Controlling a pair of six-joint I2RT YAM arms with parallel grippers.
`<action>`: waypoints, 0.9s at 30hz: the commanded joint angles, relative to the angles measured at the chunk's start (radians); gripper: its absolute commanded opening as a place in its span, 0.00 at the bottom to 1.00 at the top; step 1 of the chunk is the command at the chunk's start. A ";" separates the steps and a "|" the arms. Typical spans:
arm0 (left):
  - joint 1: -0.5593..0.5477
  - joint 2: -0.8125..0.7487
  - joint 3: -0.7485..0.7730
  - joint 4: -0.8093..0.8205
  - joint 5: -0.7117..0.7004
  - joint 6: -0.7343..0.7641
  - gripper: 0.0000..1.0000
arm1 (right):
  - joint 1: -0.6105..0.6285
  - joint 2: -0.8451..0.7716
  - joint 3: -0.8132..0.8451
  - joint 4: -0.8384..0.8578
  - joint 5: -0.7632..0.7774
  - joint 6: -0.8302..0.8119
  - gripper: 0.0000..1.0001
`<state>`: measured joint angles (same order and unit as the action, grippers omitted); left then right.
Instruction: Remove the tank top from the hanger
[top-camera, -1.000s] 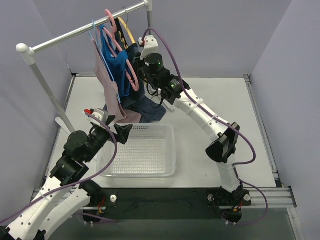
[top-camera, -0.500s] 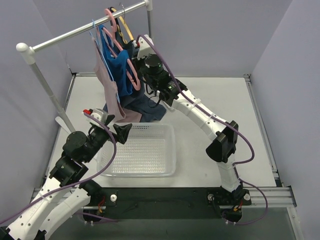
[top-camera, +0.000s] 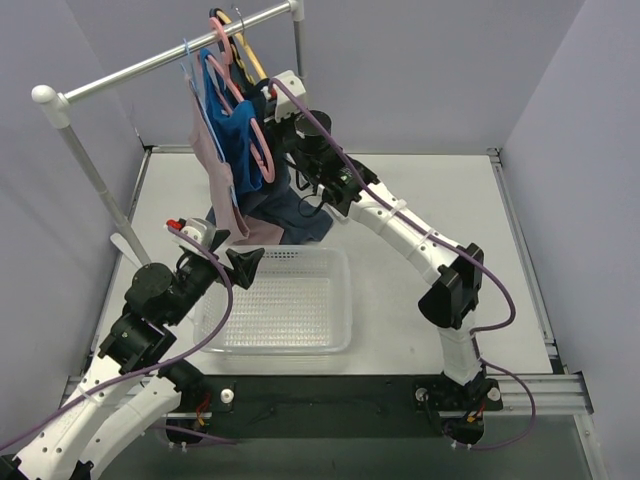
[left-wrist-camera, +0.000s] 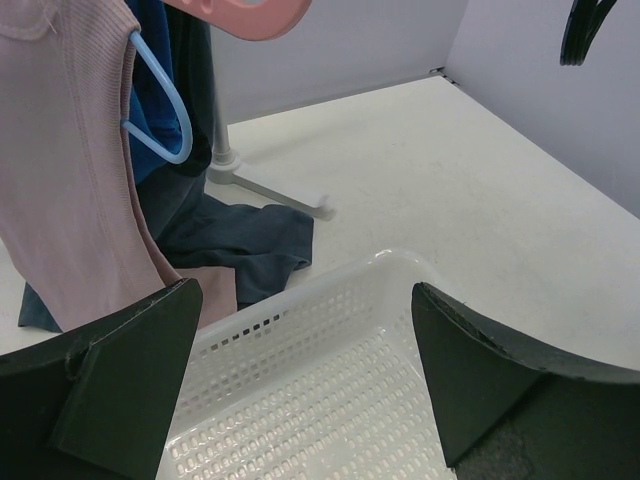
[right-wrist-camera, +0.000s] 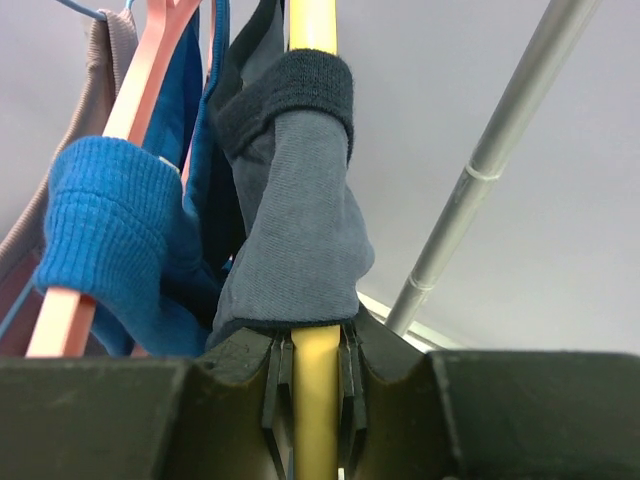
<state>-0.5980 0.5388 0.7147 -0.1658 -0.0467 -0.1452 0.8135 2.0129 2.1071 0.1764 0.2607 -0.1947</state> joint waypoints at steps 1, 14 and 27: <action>0.007 -0.007 0.003 0.057 0.015 0.012 0.97 | 0.001 -0.141 -0.009 0.206 0.009 -0.029 0.00; 0.007 -0.004 0.002 0.055 0.022 0.013 0.97 | -0.048 -0.301 -0.304 0.164 0.012 0.000 0.00; 0.007 0.003 0.008 0.045 0.007 0.019 0.97 | -0.122 -0.586 -0.705 0.267 -0.066 0.060 0.00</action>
<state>-0.5945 0.5426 0.7143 -0.1635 -0.0368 -0.1432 0.7094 1.5581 1.4712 0.2214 0.2089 -0.1726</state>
